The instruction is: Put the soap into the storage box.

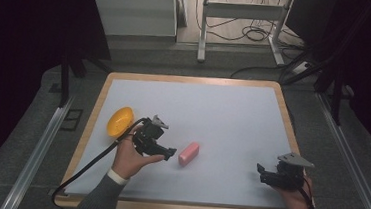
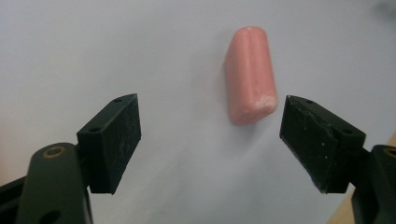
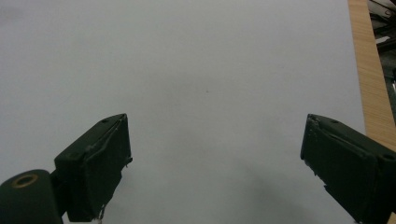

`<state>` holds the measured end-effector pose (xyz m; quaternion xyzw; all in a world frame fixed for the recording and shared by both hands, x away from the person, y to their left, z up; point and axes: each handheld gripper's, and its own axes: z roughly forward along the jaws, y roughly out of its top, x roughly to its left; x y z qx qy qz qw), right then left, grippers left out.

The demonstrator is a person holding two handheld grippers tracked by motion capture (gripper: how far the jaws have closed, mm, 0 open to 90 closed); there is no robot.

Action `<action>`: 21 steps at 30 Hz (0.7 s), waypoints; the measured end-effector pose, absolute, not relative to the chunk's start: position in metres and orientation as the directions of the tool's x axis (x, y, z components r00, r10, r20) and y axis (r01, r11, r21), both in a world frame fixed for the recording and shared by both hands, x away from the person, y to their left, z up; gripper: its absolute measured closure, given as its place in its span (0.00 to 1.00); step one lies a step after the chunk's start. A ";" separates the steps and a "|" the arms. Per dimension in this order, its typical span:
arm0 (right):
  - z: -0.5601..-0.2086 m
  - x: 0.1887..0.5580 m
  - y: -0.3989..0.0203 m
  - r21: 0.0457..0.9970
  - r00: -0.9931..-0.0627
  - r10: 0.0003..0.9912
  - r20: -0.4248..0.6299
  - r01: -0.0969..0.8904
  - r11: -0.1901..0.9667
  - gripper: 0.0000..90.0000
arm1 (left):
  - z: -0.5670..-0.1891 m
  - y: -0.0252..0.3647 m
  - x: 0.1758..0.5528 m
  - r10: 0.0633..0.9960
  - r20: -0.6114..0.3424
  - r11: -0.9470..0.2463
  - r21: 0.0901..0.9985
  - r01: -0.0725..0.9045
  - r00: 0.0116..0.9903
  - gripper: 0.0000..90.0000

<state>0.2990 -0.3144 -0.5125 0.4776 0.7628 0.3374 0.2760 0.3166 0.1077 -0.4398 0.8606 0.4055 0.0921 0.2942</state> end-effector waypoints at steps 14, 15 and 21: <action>-0.513 0.299 -0.315 0.776 -0.391 0.915 -0.101 0.544 0.318 0.09 | -0.458 0.080 0.323 0.731 -0.115 -0.509 0.565 0.650 0.672 0.23; -0.514 0.299 -0.315 0.777 -0.391 0.915 -0.100 0.544 0.318 0.09 | -0.459 0.079 0.324 0.730 -0.118 -0.508 0.564 0.651 0.673 0.23; -0.515 0.300 -0.315 0.773 -0.391 0.915 -0.102 0.548 0.320 0.09 | -0.466 0.069 0.327 0.731 -0.084 -0.538 0.538 0.648 0.677 0.23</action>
